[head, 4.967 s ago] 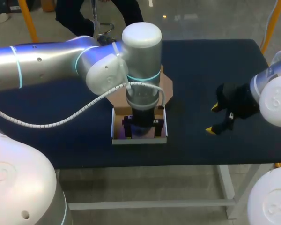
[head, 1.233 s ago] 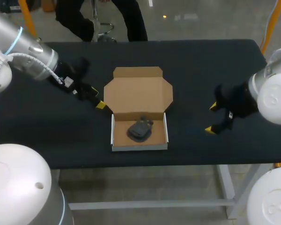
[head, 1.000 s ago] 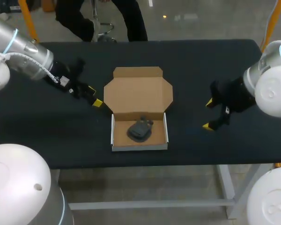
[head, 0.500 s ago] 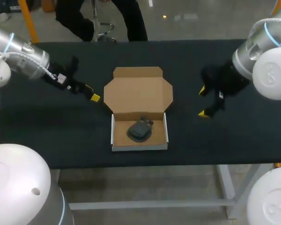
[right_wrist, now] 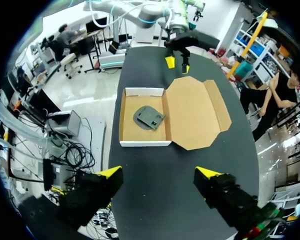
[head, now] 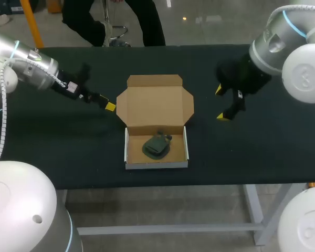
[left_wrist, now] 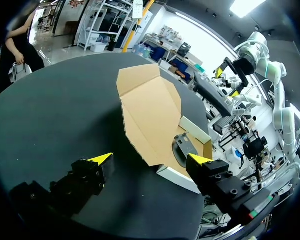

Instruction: Assemble the packaging by folding the flat box into shape, placing the metal phone stand inside, and closing the box properly

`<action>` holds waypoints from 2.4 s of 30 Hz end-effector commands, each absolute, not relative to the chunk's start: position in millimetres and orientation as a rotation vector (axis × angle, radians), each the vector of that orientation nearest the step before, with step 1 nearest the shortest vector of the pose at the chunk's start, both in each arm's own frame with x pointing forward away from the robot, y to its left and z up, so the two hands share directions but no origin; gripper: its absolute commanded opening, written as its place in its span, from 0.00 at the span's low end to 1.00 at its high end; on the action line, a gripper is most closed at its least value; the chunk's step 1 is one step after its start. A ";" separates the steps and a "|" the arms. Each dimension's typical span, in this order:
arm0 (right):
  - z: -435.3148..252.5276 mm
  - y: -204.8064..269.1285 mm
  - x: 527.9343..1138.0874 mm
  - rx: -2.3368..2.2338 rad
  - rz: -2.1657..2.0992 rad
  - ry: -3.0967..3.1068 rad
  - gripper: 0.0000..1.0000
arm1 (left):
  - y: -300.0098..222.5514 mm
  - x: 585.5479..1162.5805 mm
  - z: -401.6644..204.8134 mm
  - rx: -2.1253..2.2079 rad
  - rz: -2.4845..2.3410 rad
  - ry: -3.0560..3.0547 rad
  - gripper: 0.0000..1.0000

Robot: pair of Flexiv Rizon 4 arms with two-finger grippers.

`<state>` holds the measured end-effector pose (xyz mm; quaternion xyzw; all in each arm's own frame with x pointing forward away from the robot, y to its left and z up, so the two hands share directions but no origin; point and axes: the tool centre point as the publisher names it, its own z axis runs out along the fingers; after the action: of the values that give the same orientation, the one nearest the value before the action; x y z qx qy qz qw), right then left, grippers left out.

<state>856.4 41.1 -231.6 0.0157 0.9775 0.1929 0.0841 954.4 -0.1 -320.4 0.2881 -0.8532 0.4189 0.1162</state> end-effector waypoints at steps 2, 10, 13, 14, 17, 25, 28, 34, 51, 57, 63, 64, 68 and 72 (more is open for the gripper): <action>-219.2 49.3 863.7 0.021 0.547 2.941 1.00 | -8.5 965.8 -329.0 0.812 1.225 -2.457 1.00; -214.6 57.2 876.8 -0.021 0.529 2.997 1.00 | -19.6 971.3 -338.4 0.802 1.229 -2.420 0.98; -214.7 59.3 881.5 -0.028 0.523 3.024 1.00 | -21.5 971.9 -339.4 0.790 1.231 -2.421 0.96; -214.3 60.3 883.6 -0.030 0.521 3.032 1.00 | -22.2 972.0 -339.5 0.782 1.236 -2.421 0.95; -212.4 62.8 886.8 -0.039 0.507 3.047 1.00 | -24.1 972.3 -340.0 0.770 1.245 -2.417 0.90; -207.8 69.8 892.7 -0.046 0.452 3.079 1.00 | -33.5 972.6 -342.7 0.746 1.267 -2.395 0.85; -208.1 70.8 894.2 -0.047 0.443 3.085 1.00 | -39.4 972.6 -342.2 0.725 1.280 -2.389 0.81; -209.7 71.2 895.3 -0.043 0.436 3.097 1.00 | -50.0 974.3 -340.2 0.674 1.320 -2.375 0.74; -206.9 79.3 897.5 -0.057 0.407 3.100 1.00 | -57.3 961.1 -338.3 0.583 1.476 -2.312 0.47; -205.5 83.6 898.1 -0.067 0.395 3.100 1.00 | -61.1 957.4 -335.3 0.553 1.518 -2.298 0.45; -205.3 85.7 898.3 -0.071 0.385 3.100 1.00 | -68.0 956.3 -328.4 0.521 1.555 -2.292 0.42; -205.3 86.0 898.2 -0.072 0.385 3.100 1.00 | -69.3 956.3 -327.8 0.516 1.557 -2.293 0.42; -205.5 86.7 898.0 -0.074 0.381 3.102 1.00 | -73.5 956.5 -326.3 0.485 1.574 -2.300 0.39; -205.6 87.0 897.7 -0.075 0.379 3.104 1.00 | -76.9 956.0 -324.9 0.462 1.580 -2.310 0.35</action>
<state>897.1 86.0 -207.4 -0.0239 0.9920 0.1240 0.0095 955.1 -75.6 -324.6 0.1620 -0.8047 0.5508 0.1512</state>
